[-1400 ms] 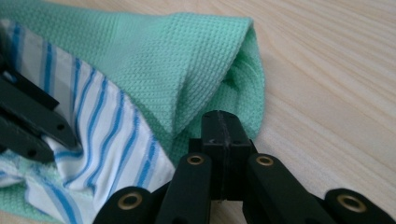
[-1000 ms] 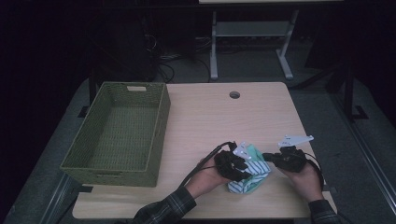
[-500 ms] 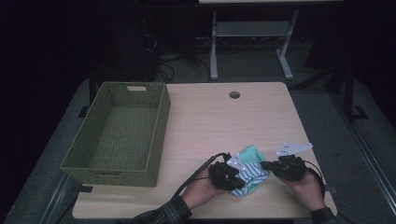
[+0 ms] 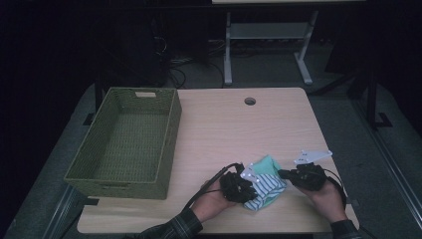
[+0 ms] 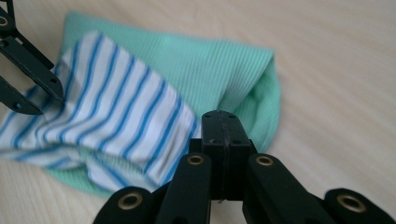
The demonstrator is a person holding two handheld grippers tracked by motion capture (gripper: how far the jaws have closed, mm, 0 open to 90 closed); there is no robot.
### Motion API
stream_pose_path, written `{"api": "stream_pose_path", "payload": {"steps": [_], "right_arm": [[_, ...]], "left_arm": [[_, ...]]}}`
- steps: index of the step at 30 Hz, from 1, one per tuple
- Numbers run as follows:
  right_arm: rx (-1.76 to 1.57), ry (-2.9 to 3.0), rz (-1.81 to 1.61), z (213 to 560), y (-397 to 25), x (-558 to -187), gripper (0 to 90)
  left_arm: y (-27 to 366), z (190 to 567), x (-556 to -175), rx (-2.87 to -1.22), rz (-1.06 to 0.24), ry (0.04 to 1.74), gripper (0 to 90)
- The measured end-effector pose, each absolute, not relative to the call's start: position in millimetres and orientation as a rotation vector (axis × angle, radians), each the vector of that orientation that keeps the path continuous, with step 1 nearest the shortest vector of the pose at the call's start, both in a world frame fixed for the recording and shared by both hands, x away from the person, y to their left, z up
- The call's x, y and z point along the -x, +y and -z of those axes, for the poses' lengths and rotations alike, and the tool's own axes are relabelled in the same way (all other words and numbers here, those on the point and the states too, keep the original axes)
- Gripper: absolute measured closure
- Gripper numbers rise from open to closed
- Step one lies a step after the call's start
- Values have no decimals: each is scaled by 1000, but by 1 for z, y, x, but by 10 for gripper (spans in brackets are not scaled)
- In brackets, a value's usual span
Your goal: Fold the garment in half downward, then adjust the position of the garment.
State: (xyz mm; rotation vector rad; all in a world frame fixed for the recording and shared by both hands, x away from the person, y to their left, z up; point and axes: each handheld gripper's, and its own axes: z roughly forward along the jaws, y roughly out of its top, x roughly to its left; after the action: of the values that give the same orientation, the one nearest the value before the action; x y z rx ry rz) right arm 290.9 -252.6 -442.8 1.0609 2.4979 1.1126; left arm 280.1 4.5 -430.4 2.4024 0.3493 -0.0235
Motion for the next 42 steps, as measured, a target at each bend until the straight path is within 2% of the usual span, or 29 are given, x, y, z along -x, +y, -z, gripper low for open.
{"api": "stream_pose_path", "payload": {"steps": [10, 19, 31, 42], "right_arm": [[-1045, 2467, -1118, 442, -247, -328, 899], [-1073, 2534, -1039, 463, -234, -351, 899], [-1066, 2568, -999, 466, -237, -346, 899], [-1055, 2584, -991, 465, -237, -333, 899]], "left_arm": [[29, 427, -288, -2395, 0, 451, 839], [35, 444, -293, -2476, -2, 466, 846], [36, 452, -318, -2508, -64, 519, 850], [37, 449, -342, -2467, -103, 592, 851]]}}
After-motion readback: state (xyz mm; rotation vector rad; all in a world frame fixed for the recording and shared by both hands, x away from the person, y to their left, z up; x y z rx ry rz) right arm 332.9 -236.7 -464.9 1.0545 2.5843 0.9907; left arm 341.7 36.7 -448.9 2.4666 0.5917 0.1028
